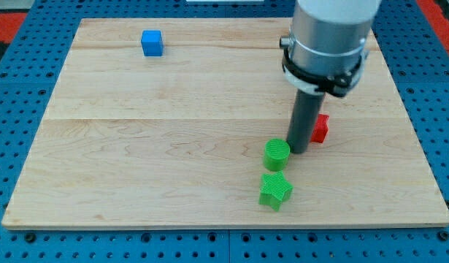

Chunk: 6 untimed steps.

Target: Move your arm closer to the green star

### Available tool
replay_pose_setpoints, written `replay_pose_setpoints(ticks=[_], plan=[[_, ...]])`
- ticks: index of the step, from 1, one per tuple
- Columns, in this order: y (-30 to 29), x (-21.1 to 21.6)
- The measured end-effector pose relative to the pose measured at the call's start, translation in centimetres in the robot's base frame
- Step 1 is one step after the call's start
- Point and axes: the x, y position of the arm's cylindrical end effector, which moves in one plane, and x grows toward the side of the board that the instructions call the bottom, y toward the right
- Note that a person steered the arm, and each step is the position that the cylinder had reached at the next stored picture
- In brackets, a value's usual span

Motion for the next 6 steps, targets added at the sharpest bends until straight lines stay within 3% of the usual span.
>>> replay_pose_setpoints(ticks=[1, 2, 3, 5, 6], plan=[[2.5, 1.8], [2.8, 7.9], [2.1, 10.9], [-15.4, 10.8], [-15.0, 8.4]])
